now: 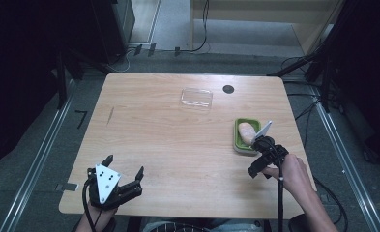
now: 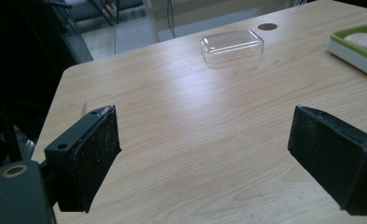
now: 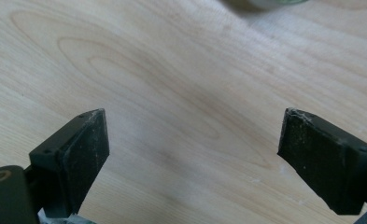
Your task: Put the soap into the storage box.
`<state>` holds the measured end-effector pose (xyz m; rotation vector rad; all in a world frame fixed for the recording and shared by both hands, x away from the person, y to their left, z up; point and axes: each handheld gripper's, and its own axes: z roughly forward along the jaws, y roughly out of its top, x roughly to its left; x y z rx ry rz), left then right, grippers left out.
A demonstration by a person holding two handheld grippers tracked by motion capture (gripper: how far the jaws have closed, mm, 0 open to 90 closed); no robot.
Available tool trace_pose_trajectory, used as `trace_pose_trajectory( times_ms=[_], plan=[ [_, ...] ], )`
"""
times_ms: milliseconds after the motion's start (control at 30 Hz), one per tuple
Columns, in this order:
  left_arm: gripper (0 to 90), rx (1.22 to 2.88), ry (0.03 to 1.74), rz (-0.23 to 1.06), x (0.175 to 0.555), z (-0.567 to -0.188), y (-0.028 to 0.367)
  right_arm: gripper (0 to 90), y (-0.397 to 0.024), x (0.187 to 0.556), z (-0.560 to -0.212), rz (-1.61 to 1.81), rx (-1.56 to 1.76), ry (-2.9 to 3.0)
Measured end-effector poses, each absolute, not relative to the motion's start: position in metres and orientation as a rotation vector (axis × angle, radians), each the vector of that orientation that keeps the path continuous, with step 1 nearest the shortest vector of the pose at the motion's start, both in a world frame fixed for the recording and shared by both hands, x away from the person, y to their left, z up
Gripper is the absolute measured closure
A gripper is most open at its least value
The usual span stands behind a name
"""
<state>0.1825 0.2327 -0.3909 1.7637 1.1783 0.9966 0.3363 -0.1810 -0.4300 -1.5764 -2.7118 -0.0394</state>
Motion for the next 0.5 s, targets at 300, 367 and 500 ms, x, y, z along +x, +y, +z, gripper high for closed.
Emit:
trace_pose_trajectory(
  times_ms=[300,367,500],
  plan=[
    [9.8,1.76,1.177,0.997,0.182,-0.391,0.233,9.0,-0.18,0.32,-0.445,-0.027,-1.534,-2.711],
    [9.7,1.759,1.176,0.998,0.182,-0.391,0.233,9.0,-0.18,0.317,-0.448,-0.018,-1.534,-2.708],
    [9.7,1.762,1.176,0.998,0.182,-0.391,0.233,9.0,-0.18,0.31,-0.453,-0.012,-1.523,-2.705]
  ],
)
